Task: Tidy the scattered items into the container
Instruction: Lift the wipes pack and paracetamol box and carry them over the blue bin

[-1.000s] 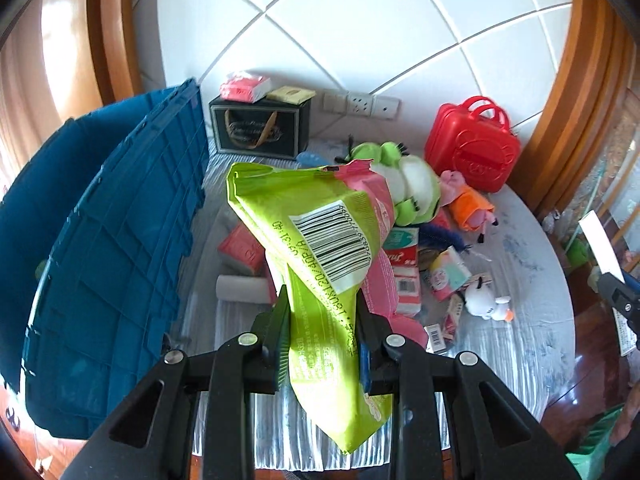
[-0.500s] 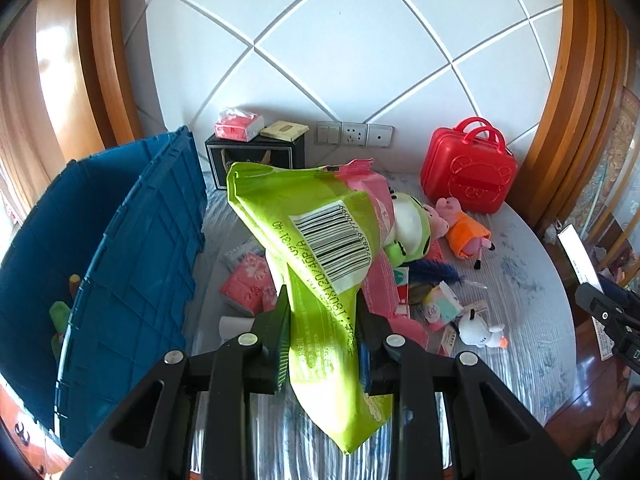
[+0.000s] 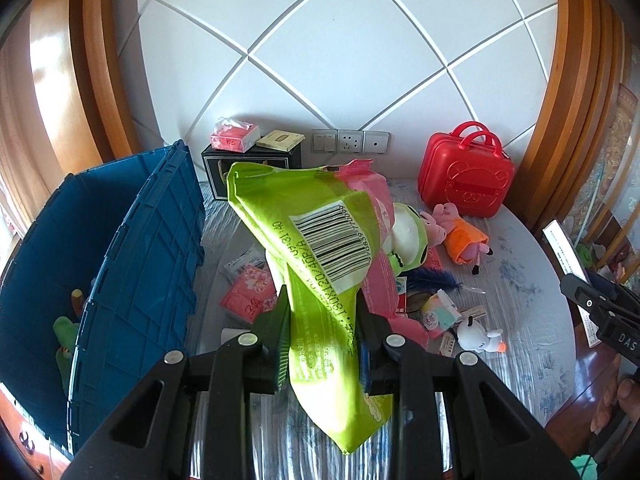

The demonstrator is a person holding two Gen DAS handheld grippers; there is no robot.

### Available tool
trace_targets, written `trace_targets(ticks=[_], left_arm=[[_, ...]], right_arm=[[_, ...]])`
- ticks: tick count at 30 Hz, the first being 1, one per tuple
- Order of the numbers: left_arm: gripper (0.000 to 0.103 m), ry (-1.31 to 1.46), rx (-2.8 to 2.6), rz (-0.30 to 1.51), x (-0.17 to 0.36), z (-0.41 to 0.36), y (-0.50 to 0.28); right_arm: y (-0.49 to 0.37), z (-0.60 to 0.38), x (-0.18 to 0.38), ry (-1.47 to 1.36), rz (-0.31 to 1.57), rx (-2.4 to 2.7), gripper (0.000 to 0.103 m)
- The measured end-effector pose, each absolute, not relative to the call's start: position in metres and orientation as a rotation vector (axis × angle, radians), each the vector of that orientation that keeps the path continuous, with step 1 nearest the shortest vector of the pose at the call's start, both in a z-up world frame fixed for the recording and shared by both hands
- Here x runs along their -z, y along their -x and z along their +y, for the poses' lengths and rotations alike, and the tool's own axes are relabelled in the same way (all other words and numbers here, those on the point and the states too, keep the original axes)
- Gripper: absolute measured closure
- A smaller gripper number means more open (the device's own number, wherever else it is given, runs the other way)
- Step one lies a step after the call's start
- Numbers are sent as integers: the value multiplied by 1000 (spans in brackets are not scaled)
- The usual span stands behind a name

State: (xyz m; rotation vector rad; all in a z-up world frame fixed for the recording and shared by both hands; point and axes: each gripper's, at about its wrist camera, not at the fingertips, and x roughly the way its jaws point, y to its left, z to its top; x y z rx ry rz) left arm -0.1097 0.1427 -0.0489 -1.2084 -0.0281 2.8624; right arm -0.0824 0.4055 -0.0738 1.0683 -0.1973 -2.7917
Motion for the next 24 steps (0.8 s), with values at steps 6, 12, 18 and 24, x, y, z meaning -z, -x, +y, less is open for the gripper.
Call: trace_targets(ticks=[6, 12, 18, 24], left_arm=[[77, 1161, -2842, -11, 39, 107, 114], [77, 1113, -2826, -17, 24, 56, 118], [77, 1060, -2835, -53, 9, -3, 118], [77, 1027, -2870, -94, 1, -67, 110]], right_arm=[[84, 373, 64, -1054, -200, 2834, 30], [80, 319, 47, -1027, -211, 2853, 30], [83, 255, 31, -986, -185, 2839, 30], [92, 191, 25, -953, -158, 2813, 30]])
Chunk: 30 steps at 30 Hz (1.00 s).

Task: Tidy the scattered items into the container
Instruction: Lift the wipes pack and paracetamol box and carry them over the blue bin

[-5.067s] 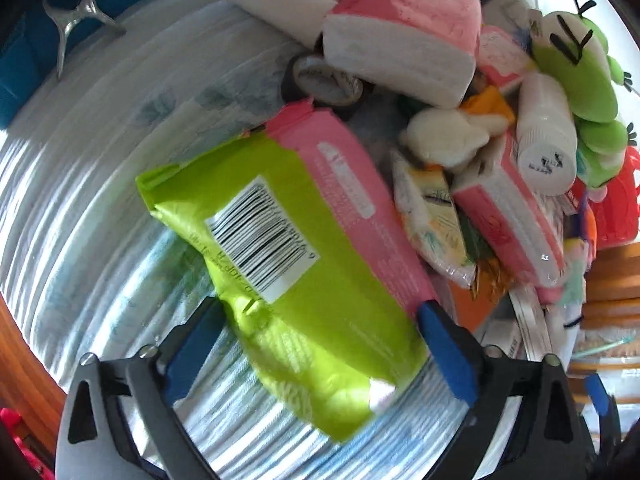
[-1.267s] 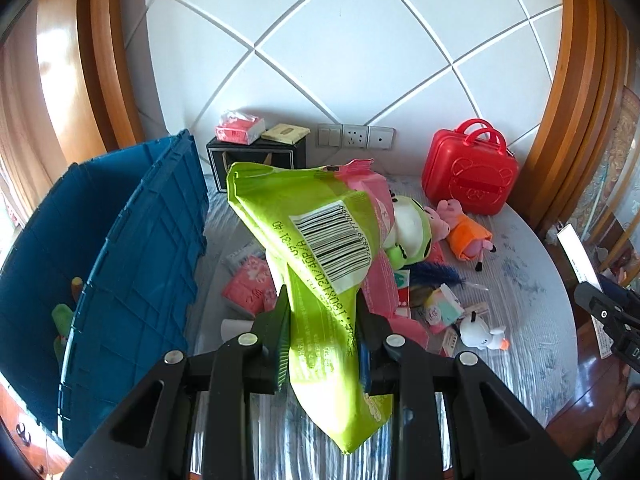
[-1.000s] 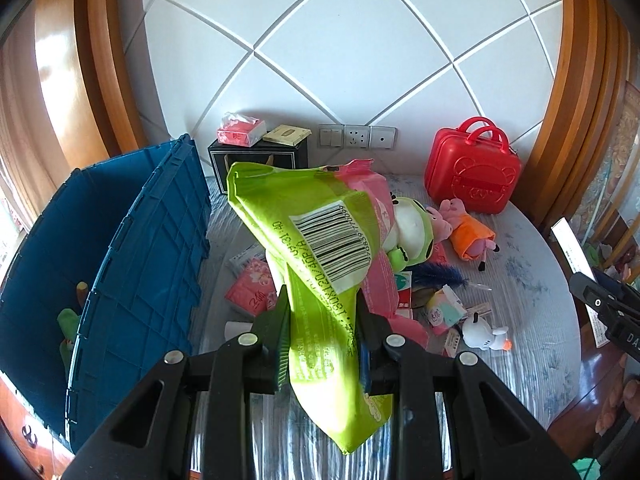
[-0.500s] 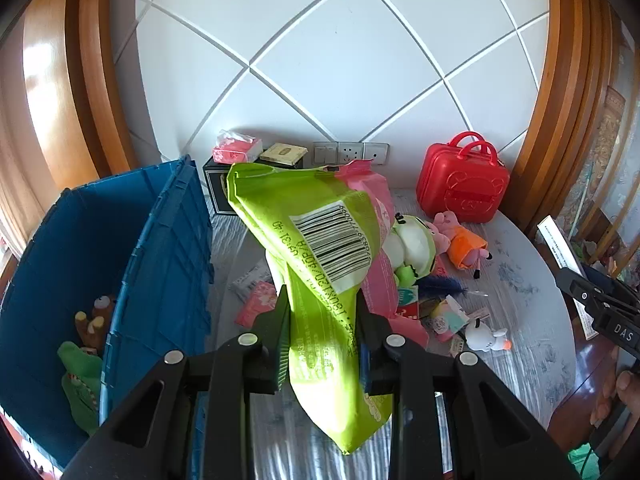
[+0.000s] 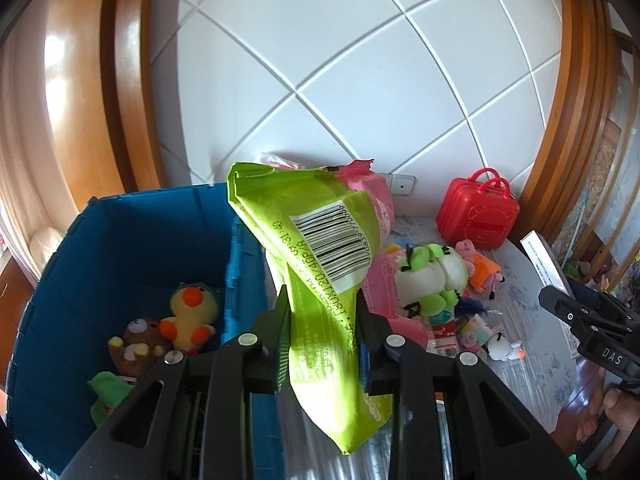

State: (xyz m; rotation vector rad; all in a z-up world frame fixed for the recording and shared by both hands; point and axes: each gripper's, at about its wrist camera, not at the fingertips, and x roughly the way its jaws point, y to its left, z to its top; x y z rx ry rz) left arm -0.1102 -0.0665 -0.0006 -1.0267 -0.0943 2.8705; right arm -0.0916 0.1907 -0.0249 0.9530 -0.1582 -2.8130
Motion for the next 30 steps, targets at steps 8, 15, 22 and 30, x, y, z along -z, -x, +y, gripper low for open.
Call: trace_targets(ticks=[8, 15, 22, 30], left_arm=[[77, 1031, -2929, -163, -1, -147, 99], [77, 1043, -2987, -238, 2, -210, 93], [77, 1065, -3053, -282, 4, -266, 96], [77, 1090, -3093, -306, 3, -312, 105]], right_arm=[[98, 111, 23, -931, -112, 2744, 30], [106, 37, 18, -898, -25, 2659, 30], [108, -39, 25, -892, 39, 2524, 30], [100, -105, 34, -878, 103, 2382, 30]])
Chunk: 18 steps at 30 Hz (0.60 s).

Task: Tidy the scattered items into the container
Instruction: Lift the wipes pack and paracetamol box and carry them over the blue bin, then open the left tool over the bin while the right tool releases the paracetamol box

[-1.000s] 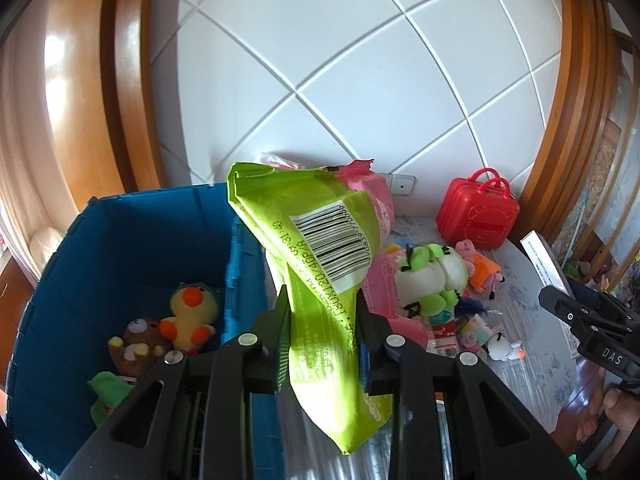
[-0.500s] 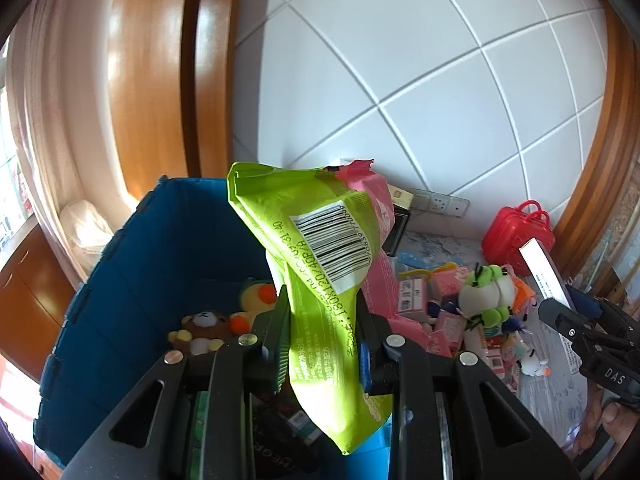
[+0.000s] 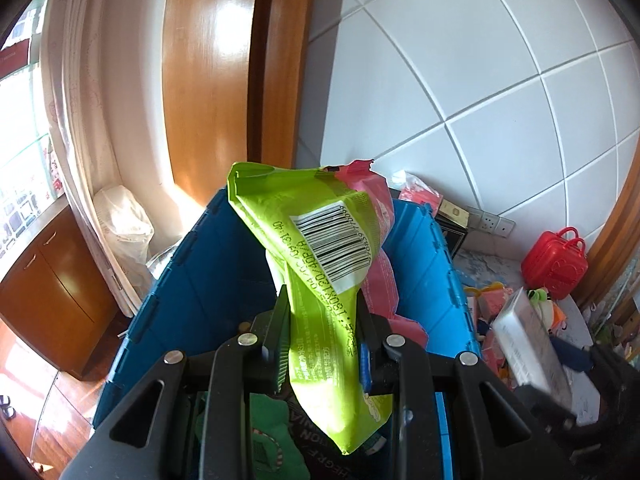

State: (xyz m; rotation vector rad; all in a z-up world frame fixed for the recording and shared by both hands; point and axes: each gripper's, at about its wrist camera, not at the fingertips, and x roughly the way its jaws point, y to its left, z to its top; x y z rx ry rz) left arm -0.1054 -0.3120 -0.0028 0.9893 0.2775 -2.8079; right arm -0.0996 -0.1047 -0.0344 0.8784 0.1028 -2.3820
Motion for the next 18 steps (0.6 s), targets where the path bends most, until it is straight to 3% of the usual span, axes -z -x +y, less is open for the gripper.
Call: trace_targets(ticks=[18], left_arm=[[77, -965, 2786, 289, -1, -353, 121]], right_arm=[[103, -162, 52, -916, 177, 2256, 30]])
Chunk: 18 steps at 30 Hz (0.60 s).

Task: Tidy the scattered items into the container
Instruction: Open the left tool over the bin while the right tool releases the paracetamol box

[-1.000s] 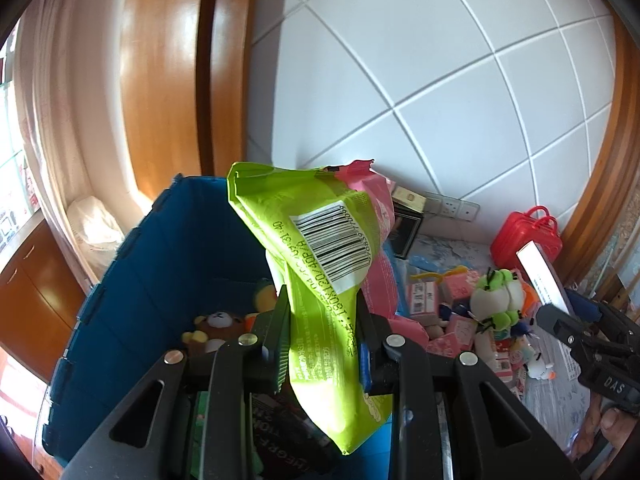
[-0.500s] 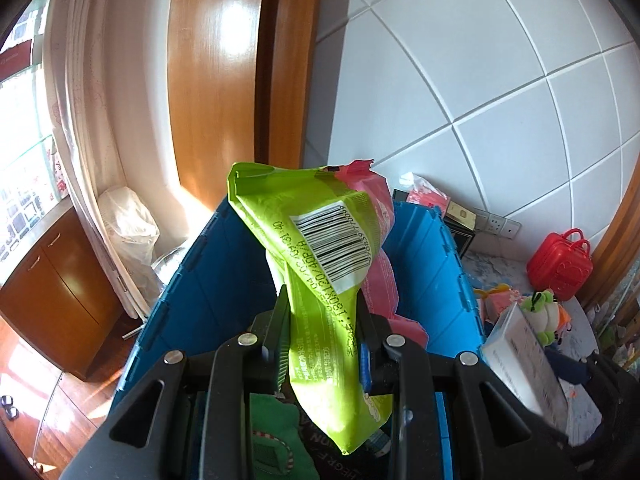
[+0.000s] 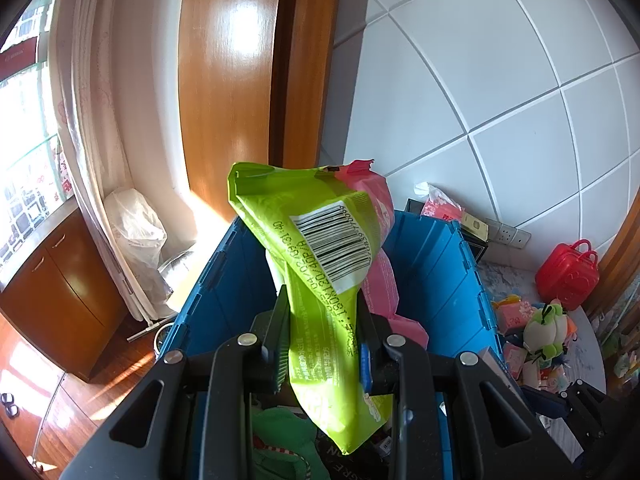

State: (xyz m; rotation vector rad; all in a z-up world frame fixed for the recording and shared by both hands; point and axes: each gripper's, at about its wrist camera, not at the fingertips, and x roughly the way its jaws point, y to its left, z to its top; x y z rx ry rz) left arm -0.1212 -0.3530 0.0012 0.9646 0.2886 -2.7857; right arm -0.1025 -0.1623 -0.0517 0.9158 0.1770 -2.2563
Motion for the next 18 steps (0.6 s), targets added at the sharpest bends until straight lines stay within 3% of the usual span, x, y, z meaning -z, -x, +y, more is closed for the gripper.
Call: trace_targets(ticks=[3, 4, 5, 7, 8, 18], left_arm=[[74, -968, 2773, 349, 0, -363, 124], [65, -987, 2753, 407, 2, -370, 127], [43, -1010, 2733, 465, 3, -376, 129], [14, -983, 2719, 504, 2, -384, 126], [10, -962, 2719, 494, 0, -384, 124], [9, -948, 2755, 513, 0, -381, 116]], right_arm=[[107, -166, 52, -905, 175, 2254, 29], [108, -168, 53, -897, 188, 2254, 24], [108, -170, 54, -884, 202, 2263, 6], [107, -170, 53, -859, 207, 2281, 0], [107, -171, 53, -858, 207, 2280, 0], [113, -162, 56, -883, 166, 2306, 0]])
